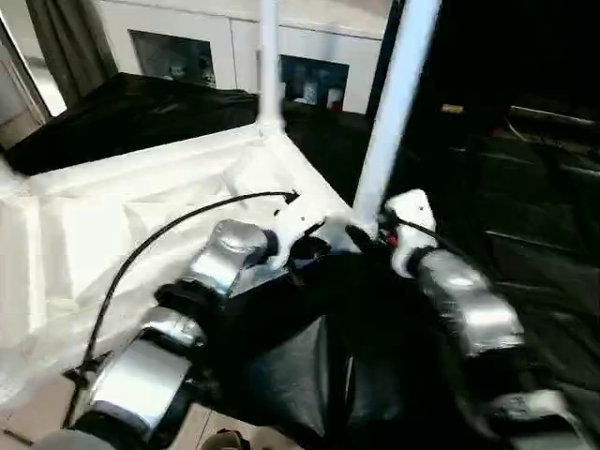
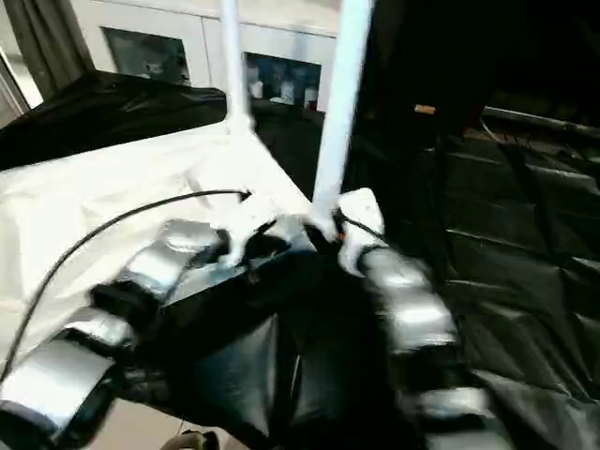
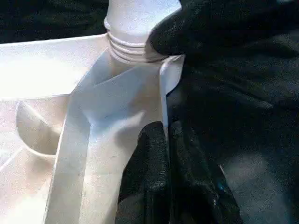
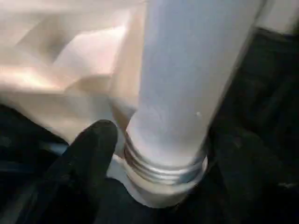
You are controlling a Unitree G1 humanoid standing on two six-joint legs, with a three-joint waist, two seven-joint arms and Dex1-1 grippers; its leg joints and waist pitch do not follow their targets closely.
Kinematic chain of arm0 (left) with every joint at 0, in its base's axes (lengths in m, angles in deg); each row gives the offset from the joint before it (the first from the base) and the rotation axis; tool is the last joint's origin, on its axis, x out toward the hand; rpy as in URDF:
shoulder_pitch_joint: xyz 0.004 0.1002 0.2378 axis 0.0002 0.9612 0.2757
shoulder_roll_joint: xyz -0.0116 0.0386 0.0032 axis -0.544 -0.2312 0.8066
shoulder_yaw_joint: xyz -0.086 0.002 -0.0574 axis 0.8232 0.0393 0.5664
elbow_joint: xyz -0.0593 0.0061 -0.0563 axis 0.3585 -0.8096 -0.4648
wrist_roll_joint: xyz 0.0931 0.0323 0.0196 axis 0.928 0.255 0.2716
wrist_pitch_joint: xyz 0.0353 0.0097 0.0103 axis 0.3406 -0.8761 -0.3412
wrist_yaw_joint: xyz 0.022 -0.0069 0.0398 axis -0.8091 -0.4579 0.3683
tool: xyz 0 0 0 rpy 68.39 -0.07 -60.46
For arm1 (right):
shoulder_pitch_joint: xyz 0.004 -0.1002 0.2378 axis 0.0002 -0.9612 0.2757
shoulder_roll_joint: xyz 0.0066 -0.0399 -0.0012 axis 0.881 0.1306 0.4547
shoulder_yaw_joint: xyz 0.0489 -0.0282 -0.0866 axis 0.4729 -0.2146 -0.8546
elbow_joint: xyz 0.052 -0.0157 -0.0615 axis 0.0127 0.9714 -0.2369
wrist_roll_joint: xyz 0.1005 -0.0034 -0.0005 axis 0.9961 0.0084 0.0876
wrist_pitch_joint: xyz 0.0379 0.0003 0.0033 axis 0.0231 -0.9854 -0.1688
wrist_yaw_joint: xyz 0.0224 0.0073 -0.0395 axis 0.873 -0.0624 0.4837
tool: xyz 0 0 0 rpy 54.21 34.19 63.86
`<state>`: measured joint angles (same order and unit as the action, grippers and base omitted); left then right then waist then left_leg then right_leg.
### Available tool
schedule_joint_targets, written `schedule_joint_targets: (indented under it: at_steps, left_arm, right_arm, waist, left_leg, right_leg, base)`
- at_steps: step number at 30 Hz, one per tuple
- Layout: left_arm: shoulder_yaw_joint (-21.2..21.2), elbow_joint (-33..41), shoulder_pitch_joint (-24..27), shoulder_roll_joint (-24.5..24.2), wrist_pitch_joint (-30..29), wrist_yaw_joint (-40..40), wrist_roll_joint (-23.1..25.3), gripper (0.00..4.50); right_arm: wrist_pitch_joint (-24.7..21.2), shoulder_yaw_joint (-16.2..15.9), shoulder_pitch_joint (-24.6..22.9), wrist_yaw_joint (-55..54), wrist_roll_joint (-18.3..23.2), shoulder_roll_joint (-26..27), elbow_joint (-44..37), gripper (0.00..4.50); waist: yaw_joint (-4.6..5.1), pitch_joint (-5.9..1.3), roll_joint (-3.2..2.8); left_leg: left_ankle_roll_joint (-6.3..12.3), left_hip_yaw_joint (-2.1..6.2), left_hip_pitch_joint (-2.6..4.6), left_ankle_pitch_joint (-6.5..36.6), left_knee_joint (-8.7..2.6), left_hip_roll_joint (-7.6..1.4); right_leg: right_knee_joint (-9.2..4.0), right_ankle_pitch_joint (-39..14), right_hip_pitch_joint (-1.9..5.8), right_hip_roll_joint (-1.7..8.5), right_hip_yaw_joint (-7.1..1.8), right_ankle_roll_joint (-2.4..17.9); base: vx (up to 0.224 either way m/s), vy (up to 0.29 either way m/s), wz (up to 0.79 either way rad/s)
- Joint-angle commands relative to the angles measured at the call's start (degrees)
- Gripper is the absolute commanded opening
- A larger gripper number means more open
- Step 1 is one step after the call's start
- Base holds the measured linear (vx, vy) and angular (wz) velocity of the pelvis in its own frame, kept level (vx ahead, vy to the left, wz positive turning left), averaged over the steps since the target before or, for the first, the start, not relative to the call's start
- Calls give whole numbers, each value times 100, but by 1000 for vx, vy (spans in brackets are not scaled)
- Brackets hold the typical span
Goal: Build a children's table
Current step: Rotate leg to tighten
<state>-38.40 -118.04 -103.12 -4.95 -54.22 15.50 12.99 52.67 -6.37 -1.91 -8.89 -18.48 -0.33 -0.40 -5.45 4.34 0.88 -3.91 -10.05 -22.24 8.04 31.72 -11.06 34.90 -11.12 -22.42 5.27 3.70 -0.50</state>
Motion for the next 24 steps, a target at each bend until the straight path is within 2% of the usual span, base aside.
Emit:
schedule_joint_targets:
  at_steps: [1,4,5,7,11,13,15,16,20,24]
  left_arm:
    - [-155,152,112,-54,155,-482,-87,0]
    - [-216,505,305,-313,227,-1204,-278,0]
    - [-256,705,410,-458,266,-1535,-361,0]
    - [-262,746,434,-492,292,-1618,-373,0]
    - [-240,951,543,-630,236,-1874,-434,0]
    - [-200,1114,646,-745,195,-2001,-474,0]
    - [-188,1190,694,-798,158,-2031,-495,0]
    - [-187,1197,699,-803,154,-2034,-497,0]
    - [-184,1287,763,-844,105,-2066,-532,0]
    - [-177,1357,802,-848,62,-2085,-524,0]
  right_arm:
    - [-67,-132,-60,448,32,-151,-260,405]
    - [-267,-252,-210,1195,144,-632,-536,419]
    - [-379,-414,-363,1705,243,-939,-811,426]
    - [-401,-458,-398,1843,278,-1020,-876,426]
    - [-495,-484,-522,2205,449,-1198,-1077,426]
    - [-630,-492,-663,2488,583,-1322,-1328,426]
    - [-660,-454,-698,2520,675,-1318,-1400,426]
    - [-661,-449,-701,2519,683,-1316,-1405,398]
    - [-640,-416,-708,2566,750,-1270,-1417,366]
    - [-621,-440,-698,2545,704,-1256,-1357,334]
  waist:
    - [-30,-377,33]
    - [-71,-385,23]
    - [-96,-376,14]
    - [-114,-373,25]
    - [-104,-353,23]
    - [-124,-349,30]
    - [-119,-350,33]
    - [-110,-349,38]
    - [-102,-353,27]
    - [-100,-362,32]
  left_leg:
    - [336,40,81,1228,-310,-190]
    - [474,32,96,1050,-287,-212]
    - [511,34,96,1036,-287,-220]
    - [544,20,90,1099,-281,-224]
    - [418,20,109,1417,-306,-241]
    - [402,16,124,1459,-306,-243]
    - [378,20,109,1435,-315,-241]
    - [367,21,106,1436,-313,-236]
    - [307,24,108,1444,-317,-235]
    - [337,20,106,1312,-304,-229]
  right_leg:
    - [-437,-650,241,323,-244,1222]
    - [-387,-274,249,317,-240,1382]
    - [-375,-181,255,310,-235,1436]
    - [-366,-139,253,313,-237,1475]
    - [-419,-751,220,341,-245,1431]
    - [-433,-855,213,332,-253,1382]
    - [-428,-886,213,338,-249,1363]
    - [-429,-912,210,340,-250,1358]
    - [-428,-948,201,337,-251,1340]
    - [-404,-740,207,329,-248,1376]
  base:
    - [0,0,0]
    - [0,0,0]
    - [0,0,0]
    - [0,0,0]
    - [0,0,0]
    - [0,0,0]
    - [0,0,0]
    - [0,0,0]
    - [0,0,0]
    - [0,0,0]
